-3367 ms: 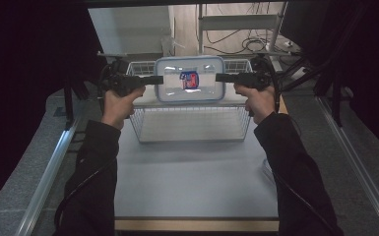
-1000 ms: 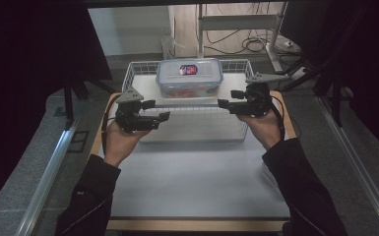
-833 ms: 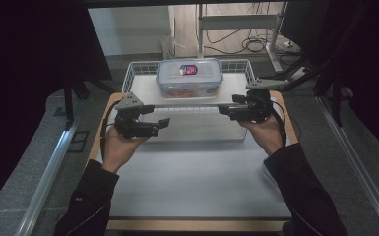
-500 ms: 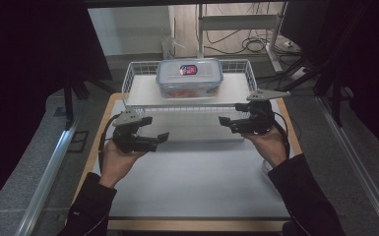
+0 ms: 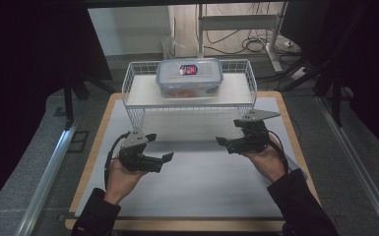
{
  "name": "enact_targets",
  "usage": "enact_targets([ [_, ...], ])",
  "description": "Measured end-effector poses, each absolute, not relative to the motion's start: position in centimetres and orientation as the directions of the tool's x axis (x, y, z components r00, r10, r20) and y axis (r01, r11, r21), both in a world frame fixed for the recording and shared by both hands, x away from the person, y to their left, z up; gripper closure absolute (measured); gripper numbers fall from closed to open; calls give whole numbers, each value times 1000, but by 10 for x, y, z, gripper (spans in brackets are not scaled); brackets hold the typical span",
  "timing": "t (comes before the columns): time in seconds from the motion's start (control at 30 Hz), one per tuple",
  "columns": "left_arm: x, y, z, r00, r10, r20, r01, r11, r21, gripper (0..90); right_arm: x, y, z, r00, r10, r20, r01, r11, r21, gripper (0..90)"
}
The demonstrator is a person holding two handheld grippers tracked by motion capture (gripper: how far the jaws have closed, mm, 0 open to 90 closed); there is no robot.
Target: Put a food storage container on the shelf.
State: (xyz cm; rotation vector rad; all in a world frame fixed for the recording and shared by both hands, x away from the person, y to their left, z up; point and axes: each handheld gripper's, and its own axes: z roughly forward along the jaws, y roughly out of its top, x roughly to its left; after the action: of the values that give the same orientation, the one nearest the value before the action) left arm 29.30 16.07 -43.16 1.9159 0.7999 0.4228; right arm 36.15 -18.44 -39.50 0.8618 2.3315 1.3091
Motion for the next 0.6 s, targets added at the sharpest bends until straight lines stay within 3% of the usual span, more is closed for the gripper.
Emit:
enact_targets([
  [0.6,262,163,-468,699,715,-2,337,-327,883,76,332,-193,-441,-762,647,23,391,432,813,65],
])
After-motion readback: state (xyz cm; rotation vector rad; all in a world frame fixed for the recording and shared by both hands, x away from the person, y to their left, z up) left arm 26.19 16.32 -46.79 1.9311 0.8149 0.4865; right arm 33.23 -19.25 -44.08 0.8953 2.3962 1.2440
